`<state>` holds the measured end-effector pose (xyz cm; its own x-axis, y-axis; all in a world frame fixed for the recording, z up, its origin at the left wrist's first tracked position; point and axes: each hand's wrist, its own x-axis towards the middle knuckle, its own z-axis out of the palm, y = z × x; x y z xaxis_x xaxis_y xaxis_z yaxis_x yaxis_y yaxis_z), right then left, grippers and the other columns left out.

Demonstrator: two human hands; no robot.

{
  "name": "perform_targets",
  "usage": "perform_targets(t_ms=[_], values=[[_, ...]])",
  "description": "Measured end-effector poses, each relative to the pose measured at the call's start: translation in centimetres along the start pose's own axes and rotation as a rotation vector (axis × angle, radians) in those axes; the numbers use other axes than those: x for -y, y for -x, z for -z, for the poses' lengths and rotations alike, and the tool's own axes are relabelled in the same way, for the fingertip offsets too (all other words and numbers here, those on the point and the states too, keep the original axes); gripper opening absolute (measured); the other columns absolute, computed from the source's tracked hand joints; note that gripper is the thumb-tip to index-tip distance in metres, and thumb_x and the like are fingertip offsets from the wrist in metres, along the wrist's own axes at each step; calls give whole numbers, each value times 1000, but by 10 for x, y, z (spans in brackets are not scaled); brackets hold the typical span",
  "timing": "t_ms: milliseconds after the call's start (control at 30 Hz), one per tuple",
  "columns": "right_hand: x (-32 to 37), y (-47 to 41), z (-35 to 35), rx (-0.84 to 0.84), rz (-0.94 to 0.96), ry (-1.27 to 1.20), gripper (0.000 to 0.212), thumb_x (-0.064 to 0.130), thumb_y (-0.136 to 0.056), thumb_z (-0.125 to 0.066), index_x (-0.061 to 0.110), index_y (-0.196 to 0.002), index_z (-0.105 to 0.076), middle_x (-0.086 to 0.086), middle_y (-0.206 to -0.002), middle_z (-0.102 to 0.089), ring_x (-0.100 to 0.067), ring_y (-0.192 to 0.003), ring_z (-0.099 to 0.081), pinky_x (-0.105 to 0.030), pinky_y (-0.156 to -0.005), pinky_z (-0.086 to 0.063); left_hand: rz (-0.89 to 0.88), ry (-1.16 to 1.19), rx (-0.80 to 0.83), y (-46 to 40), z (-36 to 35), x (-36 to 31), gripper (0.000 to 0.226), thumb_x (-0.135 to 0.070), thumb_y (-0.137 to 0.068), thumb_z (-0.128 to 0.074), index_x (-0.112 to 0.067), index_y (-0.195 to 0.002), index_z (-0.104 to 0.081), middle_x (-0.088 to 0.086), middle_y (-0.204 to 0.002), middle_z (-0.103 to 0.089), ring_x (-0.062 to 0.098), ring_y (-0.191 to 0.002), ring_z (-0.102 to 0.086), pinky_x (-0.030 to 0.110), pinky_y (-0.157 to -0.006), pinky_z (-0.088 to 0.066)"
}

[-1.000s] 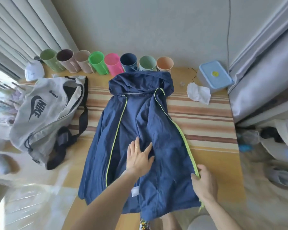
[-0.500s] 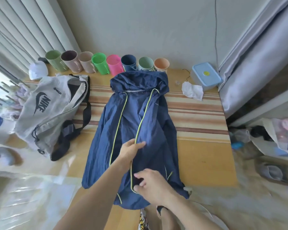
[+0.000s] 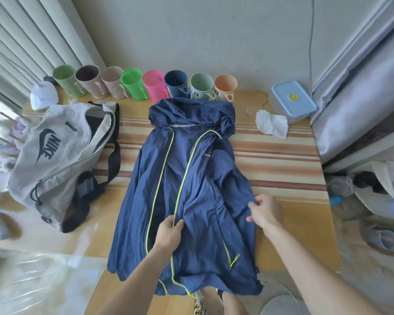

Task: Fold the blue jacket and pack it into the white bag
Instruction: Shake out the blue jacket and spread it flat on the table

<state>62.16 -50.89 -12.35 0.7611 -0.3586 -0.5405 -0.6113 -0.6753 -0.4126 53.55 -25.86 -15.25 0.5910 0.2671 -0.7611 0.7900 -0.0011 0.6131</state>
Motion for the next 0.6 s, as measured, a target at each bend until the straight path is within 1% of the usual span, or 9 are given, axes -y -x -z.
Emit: perform_targets(t_ms=[67, 100, 200, 267, 333, 400, 467, 533, 600], values=[[-1, -19, 41, -131, 48, -39, 10, 17, -99, -49, 13, -95, -57, -5, -55, -69, -20, -48, -71, -32, -67, -55, -6, 93, 71, 3, -12, -8, 18, -19, -105, -55, -9, -104, -70, 11, -101, -80, 28, -96, -77, 50, -91, -61], [-3, -31, 64, -204, 68, -52, 6, 18, -100, -45, 16, -99, -51, -7, -56, -69, -21, -53, -73, -33, -67, -53, -13, 121, 104, 4, -18, -13, 18, -18, -105, -54, -10, -106, -71, 9, -102, -81, 27, -97, -77, 49, -92, -61], [-4, -72, 119, -468, 177, -58, 10, 23, -96, -39, 25, -104, -45, -24, -81, -74, -37, -84, -75, -47, -83, -56, -24, 94, 174, 3, -35, -17, 17, -19, -105, -54, -15, -108, -70, 5, -105, -81, 24, -100, -77, 49, -95, -59], [0, -90, 143, -580, 230, -56, 19, 15, -98, -43, 15, -115, -52, -32, -106, -69, -47, -102, -66, -49, -91, -49, -54, -63, 197, -1, -46, -14, 18, -26, -101, -55, -19, -114, -67, 2, -112, -78, 22, -106, -74, 48, -100, -57], [6, -100, 157, -556, 283, -14, 30, 5, -97, -51, 4, -126, -53, -31, -127, -59, -48, -117, -56, -50, -99, -43, -45, -282, 213, -4, -53, -14, 27, -28, -94, -59, -18, -119, -62, 3, -118, -74, 22, -109, -69, 45, -99, -56], [3, -101, 158, -476, 311, 91, 47, 3, -92, -62, 2, -137, -47, -28, -141, -46, -47, -125, -51, -51, -104, -42, -68, -490, 156, -4, -59, -28, 30, -34, -86, -64, -12, -107, -61, 7, -104, -73, 25, -98, -68, 43, -90, -57], [-13, -91, 142, -446, 277, 111, 59, 8, -88, -70, 4, -140, -43, -24, -145, -42, -47, -126, -51, -52, -103, -44, -125, -607, 45, -5, -65, -56, 43, -50, -79, -67, -12, -100, -62, 6, -93, -73, 25, -94, -67, 39, -84, -55], [-32, -69, 112, -389, 238, 41, 56, 22, -86, -77, 10, -133, -49, -18, -133, -53, -42, -116, -59, -51, -95, -50, -171, -527, -60, -14, -74, -89, 49, -61, -82, -66, -18, -107, -64, -2, -98, -73, 21, -103, -62, 35, -90, -50], [-47, -41, 77, -240, 206, -14, 51, 42, -80, -79, 18, -118, -54, -5, -107, -66, -30, -95, -68, -45, -83, -55, -171, -357, -71, -33, -84, -123, 57, -63, -84, -66, -16, -115, -64, -4, -104, -70, 21, -110, -62, 36, -99, -48]])
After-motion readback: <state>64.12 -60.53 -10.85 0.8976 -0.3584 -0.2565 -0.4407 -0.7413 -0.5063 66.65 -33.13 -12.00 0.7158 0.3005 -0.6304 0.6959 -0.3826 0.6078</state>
